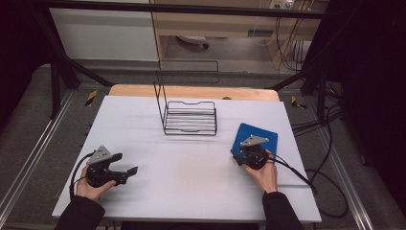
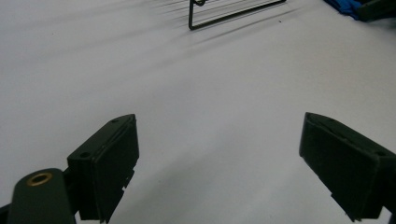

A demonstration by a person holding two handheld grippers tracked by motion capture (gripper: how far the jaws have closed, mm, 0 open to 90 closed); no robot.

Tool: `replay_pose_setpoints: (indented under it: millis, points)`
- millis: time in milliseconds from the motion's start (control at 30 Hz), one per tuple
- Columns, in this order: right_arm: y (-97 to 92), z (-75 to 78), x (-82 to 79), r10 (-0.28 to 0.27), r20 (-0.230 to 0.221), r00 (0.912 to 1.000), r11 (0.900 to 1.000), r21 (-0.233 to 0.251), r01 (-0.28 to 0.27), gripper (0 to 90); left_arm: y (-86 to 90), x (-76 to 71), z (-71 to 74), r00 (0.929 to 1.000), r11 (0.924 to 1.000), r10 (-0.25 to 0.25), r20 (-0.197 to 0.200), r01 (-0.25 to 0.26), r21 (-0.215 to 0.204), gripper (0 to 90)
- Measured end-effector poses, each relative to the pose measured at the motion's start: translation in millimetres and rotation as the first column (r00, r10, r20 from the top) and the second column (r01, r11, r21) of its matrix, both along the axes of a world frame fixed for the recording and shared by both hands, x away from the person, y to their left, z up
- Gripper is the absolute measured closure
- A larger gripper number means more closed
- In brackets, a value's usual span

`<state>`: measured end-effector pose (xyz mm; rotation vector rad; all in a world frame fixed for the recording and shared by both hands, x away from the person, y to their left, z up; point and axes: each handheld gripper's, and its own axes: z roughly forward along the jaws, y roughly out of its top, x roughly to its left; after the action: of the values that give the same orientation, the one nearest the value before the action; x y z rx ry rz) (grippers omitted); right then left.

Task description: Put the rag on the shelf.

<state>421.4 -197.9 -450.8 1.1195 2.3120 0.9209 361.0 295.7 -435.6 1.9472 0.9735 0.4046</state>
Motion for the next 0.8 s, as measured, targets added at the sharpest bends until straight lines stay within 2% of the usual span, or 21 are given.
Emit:
replay_pose_setpoints:
  millis: [67, 133, 367, 467, 667, 800]
  points:
    - [1.7, -0.8, -1.1, -0.002, 0.007, 1.0000, 1.0000, -0.008, 0.002, 54.4, 0.0, 0.2, -0.2, 1.0000, 1.0000, 0.000, 0.000, 0.000, 0.001, 12.1]
    - [2.3, -0.3, 0.6, -0.023, 0.006, 0.9997, 0.9996, -0.017, 0.023, 60.2, -0.1, 0.2, -0.4, 1.0000, 1.0000, 0.000, -0.002, 0.000, 0.002, 12.1]
    - [0.3, -0.4, 1.7, -0.032, 0.039, 0.9987, 0.9976, -0.060, 0.035, 78.2, 0.0, 0.2, -0.4, 1.0000, 1.0000, 0.001, -0.002, -0.001, 0.003, 12.2]
    - [-0.4, 0.0, 2.4, -0.037, 0.037, 0.9986, 0.9974, -0.060, 0.040, 80.5, 0.0, 0.1, -0.1, 1.0000, 1.0000, 0.000, 0.001, 0.000, 0.002, 12.2]
    - [-2.7, 2.0, 4.4, -0.049, 0.025, 0.9985, 0.9981, -0.037, 0.049, 83.4, 0.5, 0.5, -0.4, 1.0000, 1.0000, 0.001, 0.000, -0.001, 0.002, 12.2]
    - [-5.6, 9.4, 1.9, -0.044, 0.030, 0.9986, 0.9990, 0.011, 0.043, 83.6, 0.7, 0.8, -0.4, 1.0000, 1.0000, 0.001, -0.001, -0.001, 0.002, 12.3]
